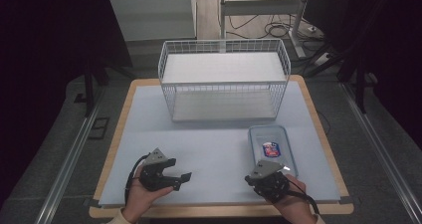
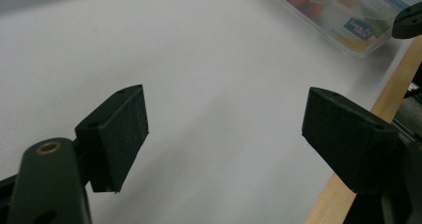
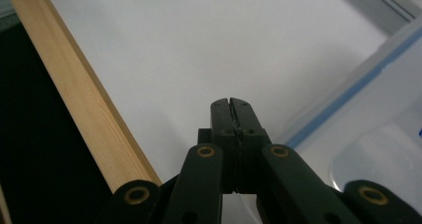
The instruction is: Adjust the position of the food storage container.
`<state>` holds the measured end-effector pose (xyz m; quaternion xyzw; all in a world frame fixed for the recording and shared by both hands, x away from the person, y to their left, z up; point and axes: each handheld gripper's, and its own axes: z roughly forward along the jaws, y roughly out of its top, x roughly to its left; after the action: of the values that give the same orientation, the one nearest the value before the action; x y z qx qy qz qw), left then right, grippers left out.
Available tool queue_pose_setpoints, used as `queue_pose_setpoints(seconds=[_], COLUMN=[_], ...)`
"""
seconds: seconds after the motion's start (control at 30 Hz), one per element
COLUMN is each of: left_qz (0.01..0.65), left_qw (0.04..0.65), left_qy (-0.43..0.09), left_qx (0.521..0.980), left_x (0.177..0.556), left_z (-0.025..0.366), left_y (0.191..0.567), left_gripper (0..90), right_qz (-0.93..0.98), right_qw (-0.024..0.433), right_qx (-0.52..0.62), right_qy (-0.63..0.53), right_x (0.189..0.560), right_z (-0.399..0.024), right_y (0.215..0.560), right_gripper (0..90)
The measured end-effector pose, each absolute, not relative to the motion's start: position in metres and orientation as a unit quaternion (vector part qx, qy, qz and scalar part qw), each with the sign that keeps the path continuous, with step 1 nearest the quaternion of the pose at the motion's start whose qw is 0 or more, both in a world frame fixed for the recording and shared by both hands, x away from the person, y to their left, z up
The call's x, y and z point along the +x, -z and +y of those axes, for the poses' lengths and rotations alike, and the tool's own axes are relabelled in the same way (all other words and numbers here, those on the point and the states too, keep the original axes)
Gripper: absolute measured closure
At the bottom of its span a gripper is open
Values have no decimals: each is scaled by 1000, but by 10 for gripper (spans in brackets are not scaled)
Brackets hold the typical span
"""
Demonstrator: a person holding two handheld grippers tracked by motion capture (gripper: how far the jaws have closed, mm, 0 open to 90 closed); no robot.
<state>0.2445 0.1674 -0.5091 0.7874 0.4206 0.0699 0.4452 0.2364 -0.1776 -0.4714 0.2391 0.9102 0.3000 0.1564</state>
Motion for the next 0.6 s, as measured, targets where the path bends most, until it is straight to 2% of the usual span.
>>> queue_pose_setpoints(seconds=[0.6], left_qz=[421], left_qw=[449], left_qy=[-67], left_qx=[785], left_x=[245], left_z=[168], left_y=[508], left_gripper=[184], right_qz=[895], right_qw=[171], right_qx=[273], right_qy=[-308], right_x=[225], right_z=[-185], right_y=[476], right_gripper=[900])
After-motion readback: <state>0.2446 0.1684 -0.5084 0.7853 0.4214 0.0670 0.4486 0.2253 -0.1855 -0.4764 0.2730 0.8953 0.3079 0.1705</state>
